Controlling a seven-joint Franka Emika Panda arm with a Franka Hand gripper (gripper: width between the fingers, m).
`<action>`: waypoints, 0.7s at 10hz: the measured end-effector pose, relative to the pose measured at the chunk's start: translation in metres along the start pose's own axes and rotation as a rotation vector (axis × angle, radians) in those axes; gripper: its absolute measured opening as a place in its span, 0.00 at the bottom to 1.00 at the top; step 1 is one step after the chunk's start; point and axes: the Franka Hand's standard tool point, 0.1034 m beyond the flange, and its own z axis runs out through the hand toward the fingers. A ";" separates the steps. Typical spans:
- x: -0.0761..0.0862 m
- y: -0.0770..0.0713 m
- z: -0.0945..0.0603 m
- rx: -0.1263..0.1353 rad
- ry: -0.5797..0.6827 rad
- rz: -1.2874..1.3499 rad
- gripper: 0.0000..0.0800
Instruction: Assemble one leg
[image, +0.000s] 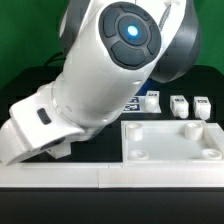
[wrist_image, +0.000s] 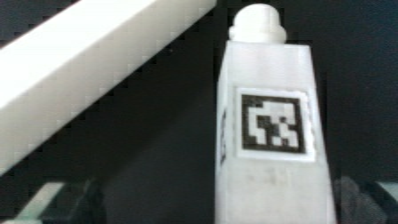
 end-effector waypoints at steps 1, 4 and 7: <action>0.000 0.000 0.000 0.000 0.000 0.000 0.81; -0.005 -0.003 0.008 -0.027 -0.047 0.100 0.81; -0.002 -0.006 0.012 -0.030 -0.057 0.095 0.81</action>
Offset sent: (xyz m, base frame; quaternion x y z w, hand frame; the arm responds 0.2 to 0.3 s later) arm -0.0238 -0.0111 0.0198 -0.1101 -0.1156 0.1175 0.9802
